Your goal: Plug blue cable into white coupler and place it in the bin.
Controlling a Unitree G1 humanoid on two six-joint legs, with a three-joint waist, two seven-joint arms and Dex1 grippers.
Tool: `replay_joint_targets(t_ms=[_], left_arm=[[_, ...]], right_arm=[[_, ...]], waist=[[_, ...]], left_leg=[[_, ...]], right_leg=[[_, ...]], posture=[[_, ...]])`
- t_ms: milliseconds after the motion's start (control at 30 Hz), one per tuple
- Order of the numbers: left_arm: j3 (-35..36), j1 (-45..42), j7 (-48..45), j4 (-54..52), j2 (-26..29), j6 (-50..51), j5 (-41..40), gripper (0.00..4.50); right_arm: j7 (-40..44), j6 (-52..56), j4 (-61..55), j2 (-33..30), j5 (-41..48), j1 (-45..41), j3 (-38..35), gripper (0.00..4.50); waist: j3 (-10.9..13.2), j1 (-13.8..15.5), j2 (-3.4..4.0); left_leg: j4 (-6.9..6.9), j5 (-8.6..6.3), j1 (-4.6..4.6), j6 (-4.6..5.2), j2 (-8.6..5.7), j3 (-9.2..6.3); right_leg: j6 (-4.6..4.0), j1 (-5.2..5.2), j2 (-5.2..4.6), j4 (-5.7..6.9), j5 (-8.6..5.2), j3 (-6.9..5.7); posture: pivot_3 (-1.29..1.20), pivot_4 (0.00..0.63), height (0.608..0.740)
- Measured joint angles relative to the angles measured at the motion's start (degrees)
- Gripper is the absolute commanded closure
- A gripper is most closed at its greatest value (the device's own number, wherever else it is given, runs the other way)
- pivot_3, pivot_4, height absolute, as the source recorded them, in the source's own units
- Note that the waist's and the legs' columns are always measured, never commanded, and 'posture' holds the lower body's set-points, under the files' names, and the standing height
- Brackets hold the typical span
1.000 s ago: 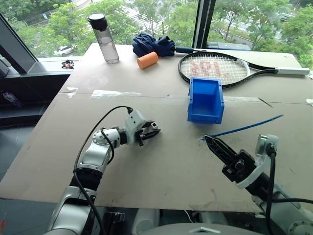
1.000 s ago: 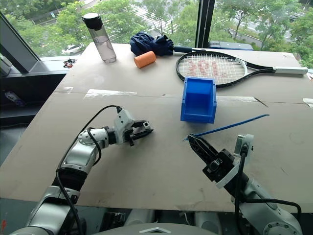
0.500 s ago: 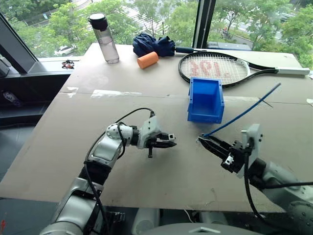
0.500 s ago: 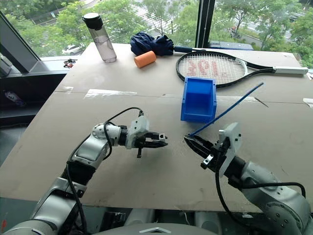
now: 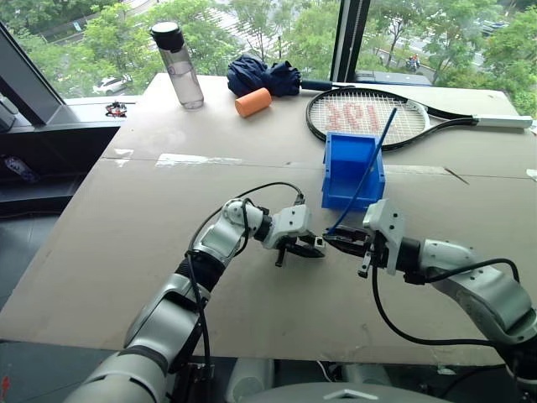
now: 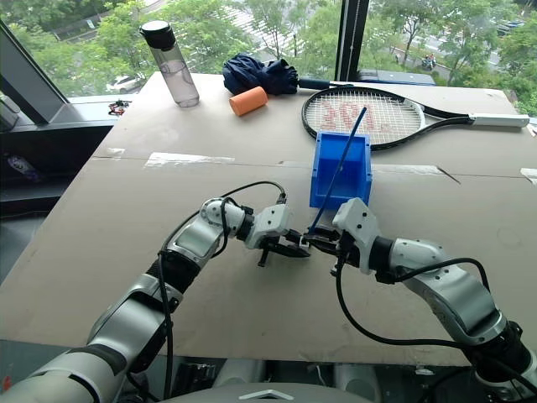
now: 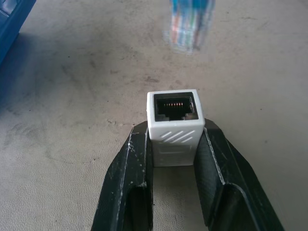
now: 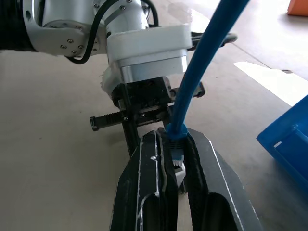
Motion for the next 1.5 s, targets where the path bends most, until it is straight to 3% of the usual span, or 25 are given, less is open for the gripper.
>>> replay_joint_targets(t_ms=[233, 900, 1500], left_arm=[[0.23, 0.8, 0.45, -1.69, 0.03, 1.14, 0.51, 3.94], [0.84, 2.52, 1.15, -4.9, 0.71, 3.25, 0.88, 3.94], [0.78, 2.7, 1.02, -5.33, 1.13, 3.43, 1.06, 3.94]], right_arm=[[4.37, -3.22, 3.91, 2.3, -6.44, -1.63, 2.76, 4.5], [10.87, -2.25, 8.23, 3.1, -7.15, -3.59, -0.2, 4.5], [17.5, 3.35, 9.55, 1.15, -13.2, -12.81, 6.06, 4.5]], waist=[[0.0, 0.03, 0.02], [-0.01, -0.06, 0.03], [-0.06, -0.44, 0.05]], left_leg=[[0.05, 0.0, 0.01, 0.0, 0.0, -0.01], [0.05, 0.0, 0.08, 0.0, 0.04, -0.09], [0.04, 0.0, 0.16, 0.0, 0.04, -0.17]], right_leg=[[0.01, 0.02, 0.0, 0.02, 0.01, -0.02], [0.01, 0.08, 0.03, 0.07, 0.01, -0.09], [0.0, 0.15, 0.04, 0.08, 0.01, -0.16]], posture=[[0.0, 0.15, 0.74], [0.0, 0.15, 0.74], [0.0, 0.15, 0.74]])
